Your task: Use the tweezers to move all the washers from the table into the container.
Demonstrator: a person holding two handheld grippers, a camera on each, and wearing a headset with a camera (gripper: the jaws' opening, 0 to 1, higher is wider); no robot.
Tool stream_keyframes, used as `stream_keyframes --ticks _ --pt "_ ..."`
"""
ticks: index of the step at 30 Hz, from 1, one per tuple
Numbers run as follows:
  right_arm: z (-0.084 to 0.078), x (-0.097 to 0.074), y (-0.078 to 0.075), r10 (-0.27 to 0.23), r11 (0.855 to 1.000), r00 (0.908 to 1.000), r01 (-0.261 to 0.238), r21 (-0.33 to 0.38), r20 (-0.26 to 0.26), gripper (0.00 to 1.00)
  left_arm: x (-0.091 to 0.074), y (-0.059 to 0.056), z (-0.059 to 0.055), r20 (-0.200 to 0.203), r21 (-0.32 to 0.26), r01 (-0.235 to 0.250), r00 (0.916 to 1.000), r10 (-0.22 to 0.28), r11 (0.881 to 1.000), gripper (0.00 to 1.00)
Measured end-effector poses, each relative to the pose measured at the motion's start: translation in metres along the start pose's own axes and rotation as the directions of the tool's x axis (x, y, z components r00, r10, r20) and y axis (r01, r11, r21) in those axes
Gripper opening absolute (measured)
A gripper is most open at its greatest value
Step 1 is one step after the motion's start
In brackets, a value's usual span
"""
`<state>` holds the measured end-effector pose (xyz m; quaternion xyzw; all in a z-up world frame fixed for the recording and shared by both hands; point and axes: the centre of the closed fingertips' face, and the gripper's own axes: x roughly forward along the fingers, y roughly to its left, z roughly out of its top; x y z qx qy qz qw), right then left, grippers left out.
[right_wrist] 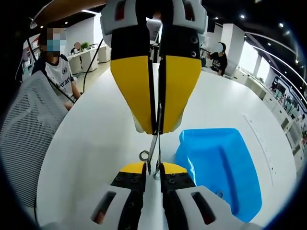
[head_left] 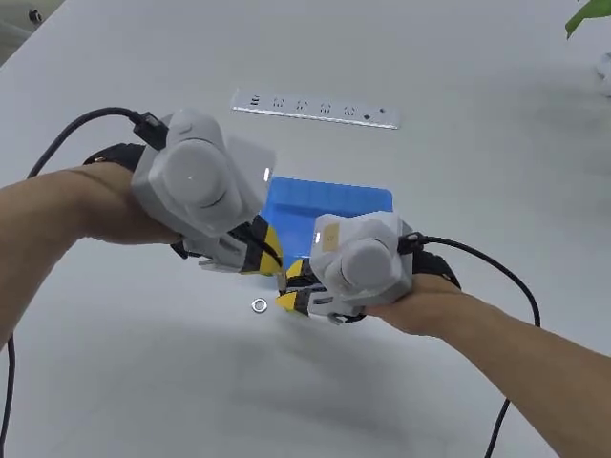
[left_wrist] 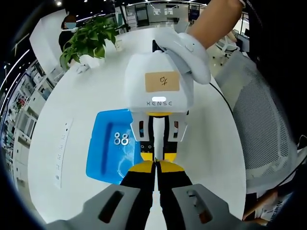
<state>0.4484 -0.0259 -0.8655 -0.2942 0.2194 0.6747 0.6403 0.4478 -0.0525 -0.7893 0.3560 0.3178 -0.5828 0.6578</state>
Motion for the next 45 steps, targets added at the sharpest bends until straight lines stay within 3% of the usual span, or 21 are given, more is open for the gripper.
stream_keyframes --ticks 45 --pt "-0.0030 -0.0033 -0.0017 -0.006 0.999 1.0000 0.006 0.041 0.008 0.10 0.0033 0.0010 0.0021 0.019 -0.011 0.023 0.9996 -0.023 1.000 0.05"
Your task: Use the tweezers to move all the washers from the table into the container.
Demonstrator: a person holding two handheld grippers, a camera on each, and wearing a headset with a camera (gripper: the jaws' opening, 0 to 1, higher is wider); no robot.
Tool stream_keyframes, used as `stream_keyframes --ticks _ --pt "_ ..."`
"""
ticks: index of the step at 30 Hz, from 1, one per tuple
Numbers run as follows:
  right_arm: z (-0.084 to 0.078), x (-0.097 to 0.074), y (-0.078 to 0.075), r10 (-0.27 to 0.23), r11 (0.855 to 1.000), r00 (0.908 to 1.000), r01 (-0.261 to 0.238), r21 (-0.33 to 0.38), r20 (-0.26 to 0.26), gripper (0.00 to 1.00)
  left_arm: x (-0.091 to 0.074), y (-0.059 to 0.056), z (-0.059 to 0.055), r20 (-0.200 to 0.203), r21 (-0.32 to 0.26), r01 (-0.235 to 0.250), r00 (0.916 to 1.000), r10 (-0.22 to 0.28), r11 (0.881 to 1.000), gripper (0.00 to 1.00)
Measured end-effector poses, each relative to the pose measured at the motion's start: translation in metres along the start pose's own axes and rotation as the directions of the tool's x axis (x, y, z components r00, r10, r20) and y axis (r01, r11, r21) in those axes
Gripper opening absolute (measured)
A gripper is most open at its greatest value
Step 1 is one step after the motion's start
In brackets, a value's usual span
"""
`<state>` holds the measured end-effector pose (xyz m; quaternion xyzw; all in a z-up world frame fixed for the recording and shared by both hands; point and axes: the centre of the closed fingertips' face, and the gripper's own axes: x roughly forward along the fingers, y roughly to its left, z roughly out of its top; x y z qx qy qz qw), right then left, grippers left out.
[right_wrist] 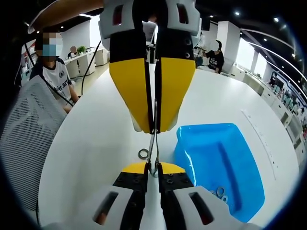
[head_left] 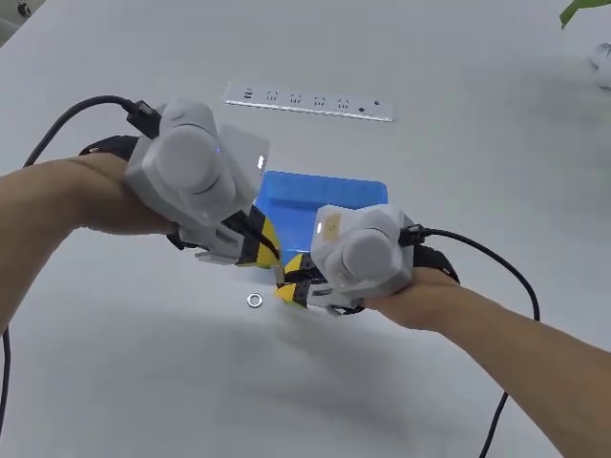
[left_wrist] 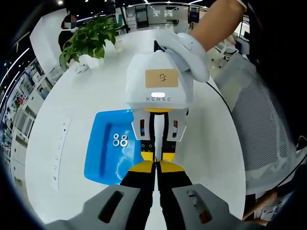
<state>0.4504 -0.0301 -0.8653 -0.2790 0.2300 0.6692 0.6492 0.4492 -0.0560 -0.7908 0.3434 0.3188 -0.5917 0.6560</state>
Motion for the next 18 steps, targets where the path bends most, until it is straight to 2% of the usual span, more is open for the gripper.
stream_keyframes --ticks 10,18 --pt "0.0001 0.0002 -0.0001 -0.003 1.000 0.9999 0.003 -0.015 -0.012 0.10 -0.0004 0.0000 -0.0010 -0.015 0.009 0.001 0.9999 -0.001 1.000 0.05" --pt "0.0037 -0.0058 -0.0008 -0.011 1.000 0.9999 0.011 -0.019 -0.006 0.10 -0.0043 -0.0004 0.0043 -0.007 0.010 -0.002 1.0000 0.002 1.000 0.05"
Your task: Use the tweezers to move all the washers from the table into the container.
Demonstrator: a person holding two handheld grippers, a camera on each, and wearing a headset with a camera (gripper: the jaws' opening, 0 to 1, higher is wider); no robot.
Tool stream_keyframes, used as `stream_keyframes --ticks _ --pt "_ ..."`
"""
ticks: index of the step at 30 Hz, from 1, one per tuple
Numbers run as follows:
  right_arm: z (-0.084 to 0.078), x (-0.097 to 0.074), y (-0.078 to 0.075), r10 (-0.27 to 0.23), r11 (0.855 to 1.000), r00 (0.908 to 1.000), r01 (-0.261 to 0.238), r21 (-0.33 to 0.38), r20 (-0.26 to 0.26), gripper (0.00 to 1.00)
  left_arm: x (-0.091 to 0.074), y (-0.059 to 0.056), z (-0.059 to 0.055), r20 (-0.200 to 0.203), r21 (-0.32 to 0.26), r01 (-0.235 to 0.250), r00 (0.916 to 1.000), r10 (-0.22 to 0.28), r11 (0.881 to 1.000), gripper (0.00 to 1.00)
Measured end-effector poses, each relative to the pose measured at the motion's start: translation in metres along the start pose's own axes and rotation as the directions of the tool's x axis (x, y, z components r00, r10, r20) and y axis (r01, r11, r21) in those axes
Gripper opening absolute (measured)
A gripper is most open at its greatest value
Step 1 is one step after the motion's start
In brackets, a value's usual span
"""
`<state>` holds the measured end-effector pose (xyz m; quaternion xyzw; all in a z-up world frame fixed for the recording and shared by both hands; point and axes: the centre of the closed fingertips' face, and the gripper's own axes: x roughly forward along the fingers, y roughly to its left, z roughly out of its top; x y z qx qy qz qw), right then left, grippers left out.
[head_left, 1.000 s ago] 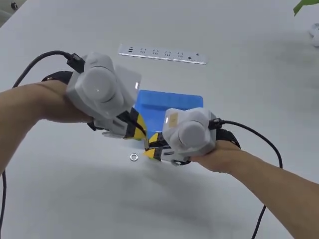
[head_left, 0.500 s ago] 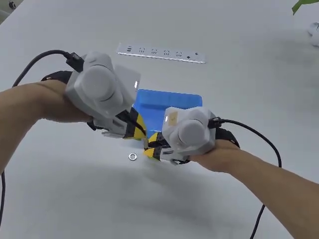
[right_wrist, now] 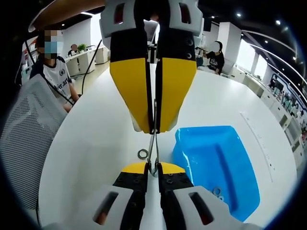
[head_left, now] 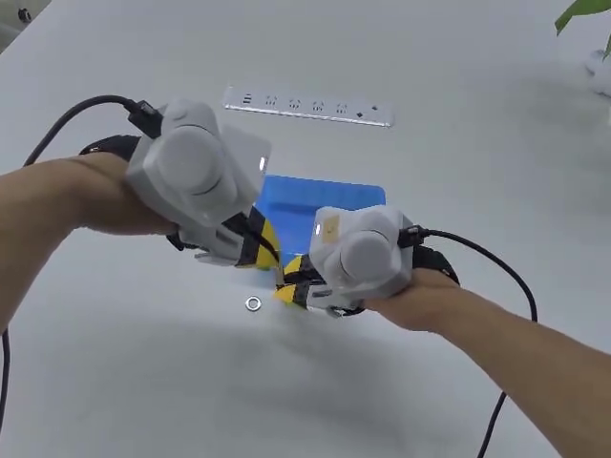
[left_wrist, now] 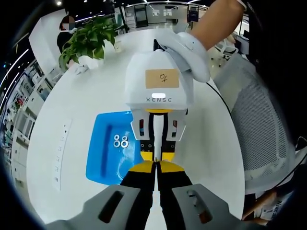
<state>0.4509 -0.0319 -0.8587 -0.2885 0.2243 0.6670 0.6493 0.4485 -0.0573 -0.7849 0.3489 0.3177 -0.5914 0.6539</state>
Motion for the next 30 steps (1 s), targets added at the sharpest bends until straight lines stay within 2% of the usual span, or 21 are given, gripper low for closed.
stream_keyframes --ticks 18,30 --pt "0.026 -0.020 0.006 -0.005 1.000 0.9996 0.005 -0.012 0.027 0.10 -0.028 -0.006 0.016 -0.002 -0.004 -0.002 1.0000 0.002 1.000 0.05" --pt "0.035 -0.038 -0.003 -0.023 0.999 0.9995 0.024 -0.031 0.023 0.10 -0.040 0.000 0.033 0.007 0.016 -0.020 0.9998 0.020 1.000 0.05"
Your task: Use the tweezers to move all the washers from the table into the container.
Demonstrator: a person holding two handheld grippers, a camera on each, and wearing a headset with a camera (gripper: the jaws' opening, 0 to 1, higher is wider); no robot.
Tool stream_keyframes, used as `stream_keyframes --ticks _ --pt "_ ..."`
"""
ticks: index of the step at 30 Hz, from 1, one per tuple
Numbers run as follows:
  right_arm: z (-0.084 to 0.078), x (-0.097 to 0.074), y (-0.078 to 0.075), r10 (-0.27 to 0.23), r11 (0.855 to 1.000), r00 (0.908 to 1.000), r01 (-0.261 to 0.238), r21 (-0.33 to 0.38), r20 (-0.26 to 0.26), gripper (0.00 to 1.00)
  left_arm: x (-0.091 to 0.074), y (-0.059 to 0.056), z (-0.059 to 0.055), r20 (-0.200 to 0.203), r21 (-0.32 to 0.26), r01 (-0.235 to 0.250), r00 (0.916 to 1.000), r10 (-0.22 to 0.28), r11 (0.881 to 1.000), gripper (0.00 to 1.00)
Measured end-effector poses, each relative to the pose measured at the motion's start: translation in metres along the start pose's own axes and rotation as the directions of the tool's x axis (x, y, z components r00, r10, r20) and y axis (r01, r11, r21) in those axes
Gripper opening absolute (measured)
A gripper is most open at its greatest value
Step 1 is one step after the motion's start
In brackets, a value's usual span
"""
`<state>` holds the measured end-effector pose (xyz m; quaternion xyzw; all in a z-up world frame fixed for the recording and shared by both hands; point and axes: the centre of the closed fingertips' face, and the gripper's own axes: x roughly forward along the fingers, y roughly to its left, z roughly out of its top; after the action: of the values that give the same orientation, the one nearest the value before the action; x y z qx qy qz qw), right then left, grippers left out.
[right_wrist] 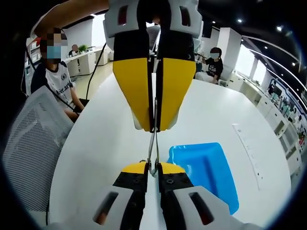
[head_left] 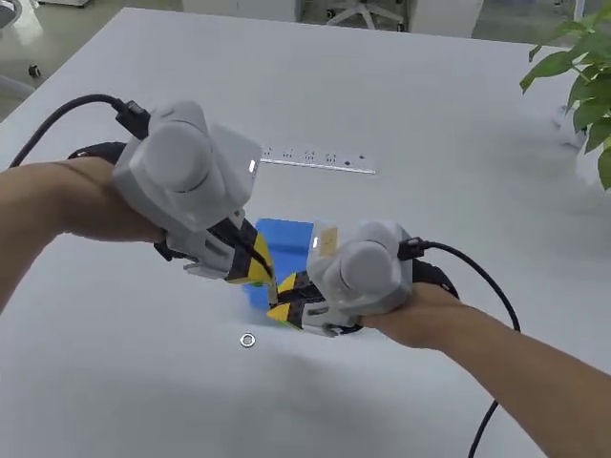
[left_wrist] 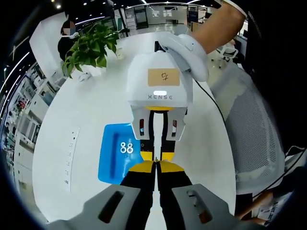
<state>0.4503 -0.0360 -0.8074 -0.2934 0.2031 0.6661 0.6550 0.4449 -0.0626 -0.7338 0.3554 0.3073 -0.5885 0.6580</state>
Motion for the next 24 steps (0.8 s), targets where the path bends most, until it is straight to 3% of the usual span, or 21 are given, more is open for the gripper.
stream_keyframes --ticks 14,24 --pt "0.002 -0.016 -0.029 -0.045 0.999 0.9990 0.045 -0.002 0.002 0.10 -0.004 0.026 0.015 0.016 0.036 -0.017 0.9997 0.016 0.999 0.04" --pt "-0.006 -0.017 -0.051 -0.069 0.998 0.9976 0.069 0.009 0.001 0.10 0.004 0.046 0.017 0.016 0.061 -0.020 0.9997 0.019 0.998 0.04"
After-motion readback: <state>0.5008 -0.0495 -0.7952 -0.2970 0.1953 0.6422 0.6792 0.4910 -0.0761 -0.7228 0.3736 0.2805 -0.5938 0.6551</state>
